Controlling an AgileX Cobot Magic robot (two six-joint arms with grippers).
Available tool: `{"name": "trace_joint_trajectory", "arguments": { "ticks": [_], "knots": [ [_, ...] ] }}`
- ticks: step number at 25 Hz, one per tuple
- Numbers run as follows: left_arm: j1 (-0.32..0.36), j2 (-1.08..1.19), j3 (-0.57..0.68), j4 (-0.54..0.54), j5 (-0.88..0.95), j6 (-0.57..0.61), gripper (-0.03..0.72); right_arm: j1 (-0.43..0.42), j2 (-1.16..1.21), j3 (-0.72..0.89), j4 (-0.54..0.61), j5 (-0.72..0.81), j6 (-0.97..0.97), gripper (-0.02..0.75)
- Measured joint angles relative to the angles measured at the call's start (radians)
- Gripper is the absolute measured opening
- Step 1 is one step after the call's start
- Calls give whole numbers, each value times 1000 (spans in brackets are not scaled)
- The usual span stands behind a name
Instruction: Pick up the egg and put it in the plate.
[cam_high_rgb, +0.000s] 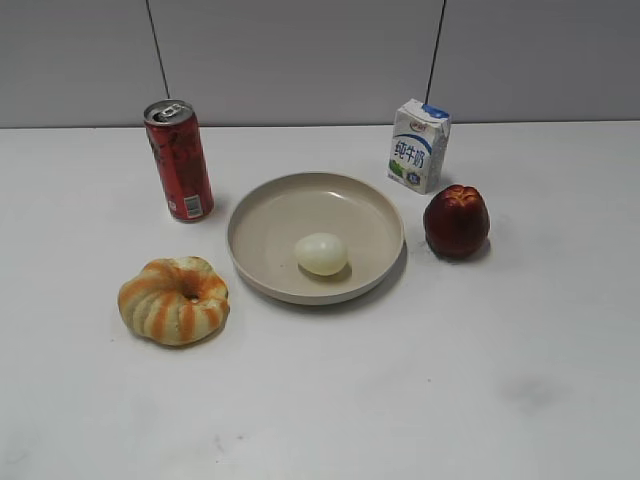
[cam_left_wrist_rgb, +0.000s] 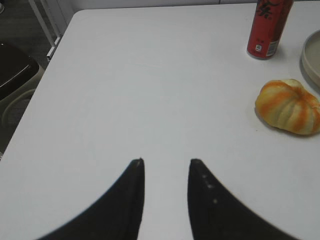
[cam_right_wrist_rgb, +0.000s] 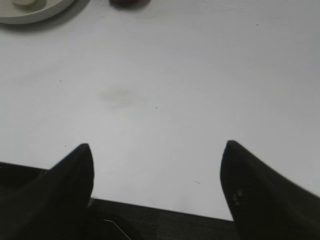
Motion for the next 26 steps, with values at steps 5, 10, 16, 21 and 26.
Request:
{"name": "trace_joint_trajectory", "arguments": {
  "ticks": [5,10,16,21,26],
  "knots": [
    [0,0,0,0,0,0,235,-2,-30,0,3,-1,0,575],
    [0,0,0,0,0,0,235,-99,-123,0,11,-2,0,573],
    [0,0,0,0,0,0,235,-223,-255,0,12,-2,0,573],
    [0,0,0,0,0,0,235,-231,-264,0,13,-2,0,572],
    [0,0,0,0,0,0,235,-231,-264,0,13,-2,0,572]
  ]
}}
